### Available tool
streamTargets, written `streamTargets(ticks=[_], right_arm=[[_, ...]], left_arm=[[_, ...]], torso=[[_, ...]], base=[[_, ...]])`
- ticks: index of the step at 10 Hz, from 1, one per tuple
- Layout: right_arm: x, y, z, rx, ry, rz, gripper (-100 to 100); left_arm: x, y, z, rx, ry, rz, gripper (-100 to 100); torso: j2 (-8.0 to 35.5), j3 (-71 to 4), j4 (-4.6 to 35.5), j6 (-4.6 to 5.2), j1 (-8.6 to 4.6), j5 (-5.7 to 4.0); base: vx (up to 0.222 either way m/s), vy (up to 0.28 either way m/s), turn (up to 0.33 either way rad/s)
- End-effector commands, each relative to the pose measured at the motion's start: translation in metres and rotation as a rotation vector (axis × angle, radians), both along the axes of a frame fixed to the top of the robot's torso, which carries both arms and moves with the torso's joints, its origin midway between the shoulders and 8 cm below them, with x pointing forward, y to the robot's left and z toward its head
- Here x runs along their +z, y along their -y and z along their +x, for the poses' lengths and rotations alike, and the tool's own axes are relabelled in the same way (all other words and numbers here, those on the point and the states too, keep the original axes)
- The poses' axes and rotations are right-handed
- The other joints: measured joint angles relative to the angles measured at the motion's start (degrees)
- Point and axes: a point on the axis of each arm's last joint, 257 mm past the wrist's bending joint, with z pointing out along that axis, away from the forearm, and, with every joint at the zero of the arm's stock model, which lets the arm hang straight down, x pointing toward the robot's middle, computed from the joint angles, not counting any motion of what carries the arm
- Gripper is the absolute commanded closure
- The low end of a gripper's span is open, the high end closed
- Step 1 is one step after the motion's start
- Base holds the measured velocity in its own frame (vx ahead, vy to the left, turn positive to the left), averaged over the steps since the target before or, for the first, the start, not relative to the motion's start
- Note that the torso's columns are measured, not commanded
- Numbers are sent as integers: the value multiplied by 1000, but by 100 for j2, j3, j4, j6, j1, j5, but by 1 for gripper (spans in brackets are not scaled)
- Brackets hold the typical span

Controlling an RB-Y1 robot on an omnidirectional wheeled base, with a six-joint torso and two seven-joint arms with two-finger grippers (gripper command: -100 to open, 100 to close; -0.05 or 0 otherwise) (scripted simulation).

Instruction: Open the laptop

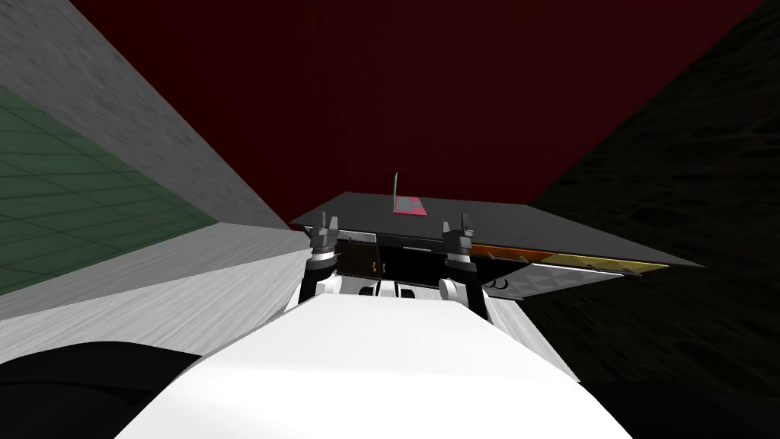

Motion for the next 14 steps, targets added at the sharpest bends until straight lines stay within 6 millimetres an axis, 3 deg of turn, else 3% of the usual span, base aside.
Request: streamTargets(ticks=[1, 4, 7, 10, 14], right_arm=[[-16, 8, 6, -27, -56, -110, -100], [-41, 30, 15, -96, -141, -262, -100], [-68, 67, 23, -198, -244, -433, -100], [-93, 117, 26, -326, -361, -621, -100], [-120, 199, 19, -522, -539, -887, -100]], left_arm=[[0, 0, 0, 0, 0, 0, 0], [0, 0, 0, 0, 0, 0, 0], [0, 0, 0, 0, 0, 0, 0], [0, 0, 0, 0, 0, 0, 0], [0, 0, 0, 0, 0, 0, 0]], torso=[[12, -27, 16, 0, 7, 2], [17, -32, 23, 0, -12, -4], [4, -42, 18, 0, -14, -4], [-1, -43, 18, 0, -24, -7], [7, -39, 20, 0, -32, -9]], base=[[-67, 165, 22], [-104, 196, 41], [-101, 254, 65], [-77, 273, 97], [-40, 252, 147]])
